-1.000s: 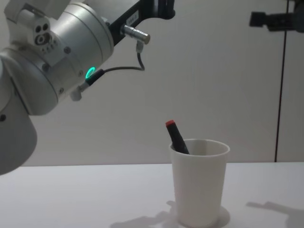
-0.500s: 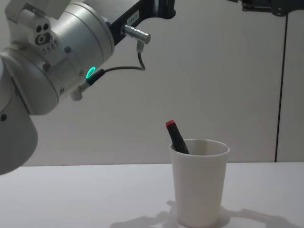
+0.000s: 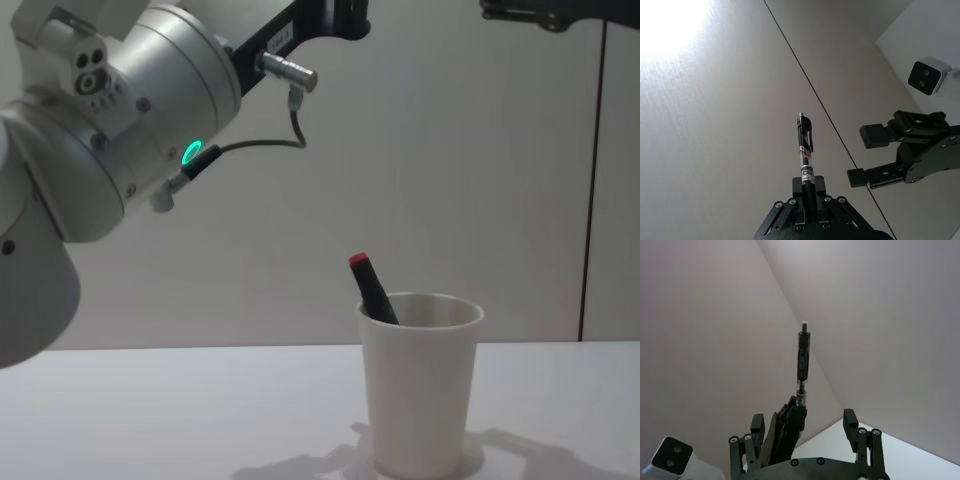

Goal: Place the pen into the pen holder.

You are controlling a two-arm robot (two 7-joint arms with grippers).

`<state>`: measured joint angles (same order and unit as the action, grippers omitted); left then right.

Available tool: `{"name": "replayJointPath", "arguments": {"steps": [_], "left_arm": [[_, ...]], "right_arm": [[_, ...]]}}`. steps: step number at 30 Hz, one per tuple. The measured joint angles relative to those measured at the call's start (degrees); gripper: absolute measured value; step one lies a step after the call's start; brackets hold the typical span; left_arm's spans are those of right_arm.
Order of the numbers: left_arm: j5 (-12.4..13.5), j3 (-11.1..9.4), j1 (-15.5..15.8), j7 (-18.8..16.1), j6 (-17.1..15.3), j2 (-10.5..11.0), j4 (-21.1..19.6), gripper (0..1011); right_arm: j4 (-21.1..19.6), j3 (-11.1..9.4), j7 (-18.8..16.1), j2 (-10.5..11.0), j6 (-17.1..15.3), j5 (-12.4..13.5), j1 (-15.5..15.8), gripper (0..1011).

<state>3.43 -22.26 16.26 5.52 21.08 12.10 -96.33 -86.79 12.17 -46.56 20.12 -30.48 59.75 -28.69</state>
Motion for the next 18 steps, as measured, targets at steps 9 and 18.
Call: {"name": "replayJointPath", "arguments": {"steps": [9, 18], "left_arm": [[0.0, 0.0, 0.0, 0.0, 0.0, 0.0, 0.0, 138], [0.0, 0.0, 0.0, 0.0, 0.0, 0.0, 0.0, 138]], "right_arm": [[-1.0, 1.4, 5.6, -1.5, 2.4, 1.2, 0.2, 1000], [-0.9, 2.5, 8.3, -2.9, 3.6, 2.2, -0.8, 1000]]}}
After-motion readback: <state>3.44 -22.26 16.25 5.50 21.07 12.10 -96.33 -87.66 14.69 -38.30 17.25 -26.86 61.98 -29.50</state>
